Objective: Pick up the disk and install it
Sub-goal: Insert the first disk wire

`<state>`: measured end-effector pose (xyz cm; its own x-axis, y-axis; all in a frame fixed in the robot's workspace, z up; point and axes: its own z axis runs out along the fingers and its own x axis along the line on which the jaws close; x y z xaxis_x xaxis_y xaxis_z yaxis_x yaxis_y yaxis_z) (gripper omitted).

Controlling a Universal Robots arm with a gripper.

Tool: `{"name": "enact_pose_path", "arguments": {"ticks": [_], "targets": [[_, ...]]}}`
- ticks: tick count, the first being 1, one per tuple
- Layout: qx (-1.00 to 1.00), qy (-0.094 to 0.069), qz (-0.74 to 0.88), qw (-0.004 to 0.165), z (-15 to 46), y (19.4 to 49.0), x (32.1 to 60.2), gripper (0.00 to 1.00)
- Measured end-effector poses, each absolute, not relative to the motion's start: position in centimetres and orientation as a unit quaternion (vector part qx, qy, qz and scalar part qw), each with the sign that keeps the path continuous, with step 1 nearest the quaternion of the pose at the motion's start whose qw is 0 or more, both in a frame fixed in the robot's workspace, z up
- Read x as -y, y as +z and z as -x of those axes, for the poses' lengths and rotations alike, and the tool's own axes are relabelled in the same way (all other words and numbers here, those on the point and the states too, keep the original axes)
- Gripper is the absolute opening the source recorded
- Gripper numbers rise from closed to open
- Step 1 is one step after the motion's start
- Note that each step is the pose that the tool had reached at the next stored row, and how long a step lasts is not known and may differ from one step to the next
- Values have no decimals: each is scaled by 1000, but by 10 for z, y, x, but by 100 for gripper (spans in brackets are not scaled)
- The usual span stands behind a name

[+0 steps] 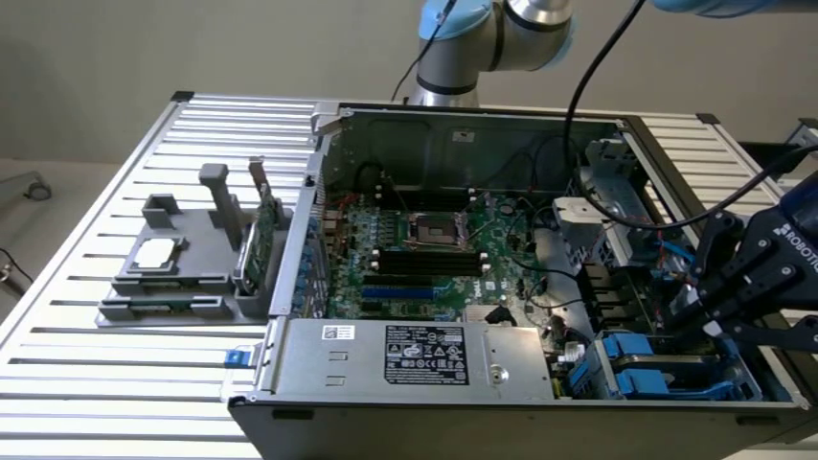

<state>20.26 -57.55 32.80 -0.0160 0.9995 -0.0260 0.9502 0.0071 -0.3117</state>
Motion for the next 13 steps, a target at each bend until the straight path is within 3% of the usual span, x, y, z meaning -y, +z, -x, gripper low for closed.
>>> {"name": "enact_pose_path", "arguments": {"ticks": [13], "targets": [[689, 120, 708, 104, -203, 331, 581, 17]]}}
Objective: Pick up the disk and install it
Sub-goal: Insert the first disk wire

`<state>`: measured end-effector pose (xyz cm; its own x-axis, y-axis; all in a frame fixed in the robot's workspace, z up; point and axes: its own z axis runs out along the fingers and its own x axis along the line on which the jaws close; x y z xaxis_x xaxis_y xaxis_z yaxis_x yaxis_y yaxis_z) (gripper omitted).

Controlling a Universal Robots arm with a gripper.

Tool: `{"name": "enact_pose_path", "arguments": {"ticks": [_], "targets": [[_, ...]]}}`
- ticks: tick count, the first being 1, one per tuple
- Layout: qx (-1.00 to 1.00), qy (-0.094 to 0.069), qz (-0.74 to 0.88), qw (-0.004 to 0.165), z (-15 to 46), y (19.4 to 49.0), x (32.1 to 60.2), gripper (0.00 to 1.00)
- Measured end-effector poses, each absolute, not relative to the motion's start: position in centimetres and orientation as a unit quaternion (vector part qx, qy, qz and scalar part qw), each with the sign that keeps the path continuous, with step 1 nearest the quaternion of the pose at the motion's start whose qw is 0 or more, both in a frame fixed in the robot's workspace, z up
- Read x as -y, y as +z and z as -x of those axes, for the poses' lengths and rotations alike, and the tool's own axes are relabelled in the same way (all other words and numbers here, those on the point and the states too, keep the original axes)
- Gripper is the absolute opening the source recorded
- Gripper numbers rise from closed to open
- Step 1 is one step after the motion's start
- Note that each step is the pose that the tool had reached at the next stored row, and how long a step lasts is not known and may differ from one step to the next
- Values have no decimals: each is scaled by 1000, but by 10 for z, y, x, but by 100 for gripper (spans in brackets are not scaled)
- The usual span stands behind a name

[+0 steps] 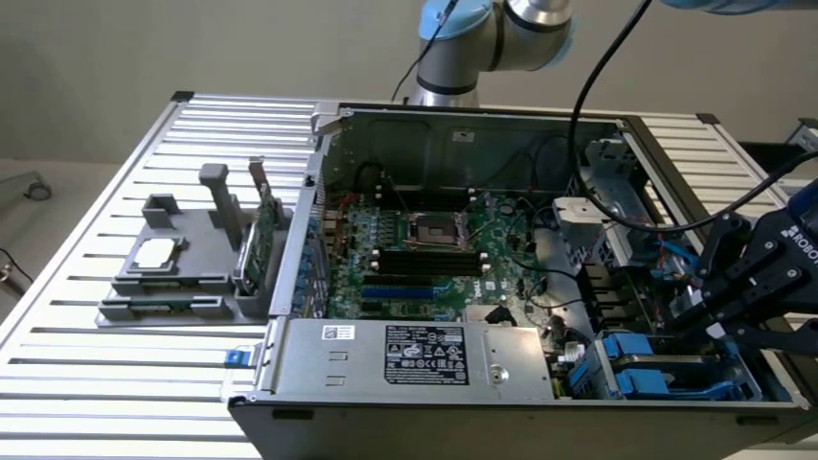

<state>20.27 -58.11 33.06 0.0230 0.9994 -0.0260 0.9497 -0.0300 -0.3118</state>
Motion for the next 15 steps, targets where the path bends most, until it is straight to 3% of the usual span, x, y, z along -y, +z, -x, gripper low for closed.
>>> {"name": "enact_pose_path", "arguments": {"ticks": [15], "targets": [[684, 119, 712, 105, -203, 328, 581, 17]]}}
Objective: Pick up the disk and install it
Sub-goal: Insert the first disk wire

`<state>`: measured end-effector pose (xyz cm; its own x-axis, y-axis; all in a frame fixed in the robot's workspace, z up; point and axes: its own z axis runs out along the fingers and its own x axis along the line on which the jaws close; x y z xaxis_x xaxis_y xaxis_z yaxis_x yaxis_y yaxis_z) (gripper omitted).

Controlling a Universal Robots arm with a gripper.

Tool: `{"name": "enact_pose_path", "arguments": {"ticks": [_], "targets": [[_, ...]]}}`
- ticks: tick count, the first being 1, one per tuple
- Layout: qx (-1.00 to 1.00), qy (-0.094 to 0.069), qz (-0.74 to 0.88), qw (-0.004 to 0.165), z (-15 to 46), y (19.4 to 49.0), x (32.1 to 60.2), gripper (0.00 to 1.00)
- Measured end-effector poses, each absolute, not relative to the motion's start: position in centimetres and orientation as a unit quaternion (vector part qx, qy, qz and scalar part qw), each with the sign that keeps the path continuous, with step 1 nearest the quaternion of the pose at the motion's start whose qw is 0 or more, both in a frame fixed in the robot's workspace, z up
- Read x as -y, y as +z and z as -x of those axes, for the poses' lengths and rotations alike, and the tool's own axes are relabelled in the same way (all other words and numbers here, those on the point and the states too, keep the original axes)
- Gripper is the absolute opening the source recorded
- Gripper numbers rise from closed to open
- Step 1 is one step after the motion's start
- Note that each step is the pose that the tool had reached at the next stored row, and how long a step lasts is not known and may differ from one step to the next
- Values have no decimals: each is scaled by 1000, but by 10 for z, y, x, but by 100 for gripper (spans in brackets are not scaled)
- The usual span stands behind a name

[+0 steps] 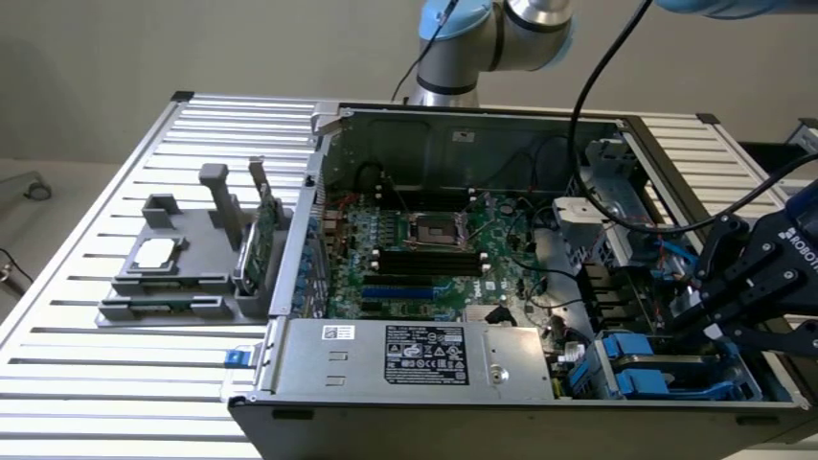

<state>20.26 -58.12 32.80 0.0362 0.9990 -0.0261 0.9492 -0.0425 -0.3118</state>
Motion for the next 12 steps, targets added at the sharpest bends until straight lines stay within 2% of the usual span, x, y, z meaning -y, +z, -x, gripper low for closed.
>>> {"name": "enact_pose_path", "arguments": {"ticks": [12], "targets": [[681, 118, 715, 105, -203, 327, 581, 17]]}}
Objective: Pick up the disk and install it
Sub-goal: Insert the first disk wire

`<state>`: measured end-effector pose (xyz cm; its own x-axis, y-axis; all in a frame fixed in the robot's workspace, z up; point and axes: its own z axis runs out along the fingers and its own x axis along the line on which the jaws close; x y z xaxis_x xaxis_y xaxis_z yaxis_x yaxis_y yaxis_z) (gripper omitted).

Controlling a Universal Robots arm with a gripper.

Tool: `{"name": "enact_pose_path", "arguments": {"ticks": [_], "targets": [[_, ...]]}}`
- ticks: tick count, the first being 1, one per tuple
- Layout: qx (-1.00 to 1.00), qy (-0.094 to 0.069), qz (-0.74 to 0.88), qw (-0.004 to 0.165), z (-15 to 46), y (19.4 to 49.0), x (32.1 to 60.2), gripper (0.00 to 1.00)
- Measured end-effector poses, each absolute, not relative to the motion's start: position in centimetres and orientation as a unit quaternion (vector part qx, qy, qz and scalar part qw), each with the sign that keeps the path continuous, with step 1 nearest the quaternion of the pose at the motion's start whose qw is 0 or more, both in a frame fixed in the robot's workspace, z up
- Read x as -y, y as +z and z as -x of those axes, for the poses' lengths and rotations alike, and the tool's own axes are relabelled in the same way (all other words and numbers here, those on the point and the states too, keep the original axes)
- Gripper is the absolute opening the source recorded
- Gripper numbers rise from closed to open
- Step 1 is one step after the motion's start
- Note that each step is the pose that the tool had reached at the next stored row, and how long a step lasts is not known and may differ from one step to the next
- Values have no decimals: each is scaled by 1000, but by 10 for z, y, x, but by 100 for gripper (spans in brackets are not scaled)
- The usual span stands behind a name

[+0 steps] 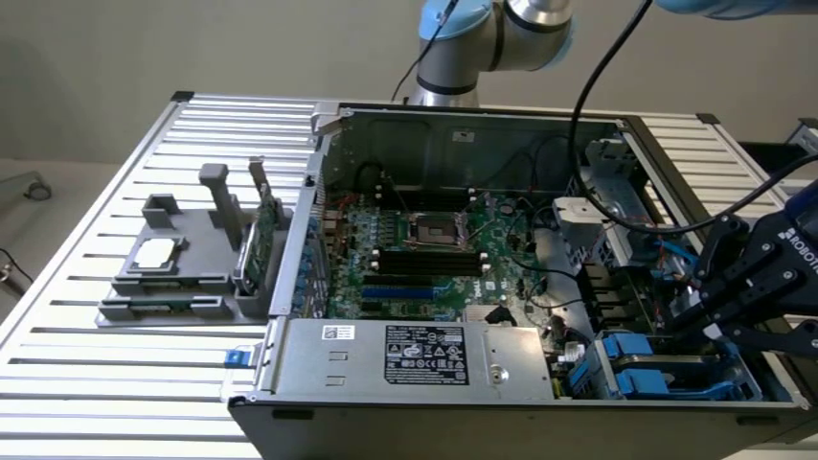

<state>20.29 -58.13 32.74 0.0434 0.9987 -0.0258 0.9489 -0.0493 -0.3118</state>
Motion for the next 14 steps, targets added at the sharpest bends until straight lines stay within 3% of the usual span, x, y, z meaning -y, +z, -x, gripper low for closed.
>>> {"name": "enact_pose_path", "arguments": {"ticks": [14], "targets": [[681, 118, 715, 105, -204, 326, 582, 17]]}}
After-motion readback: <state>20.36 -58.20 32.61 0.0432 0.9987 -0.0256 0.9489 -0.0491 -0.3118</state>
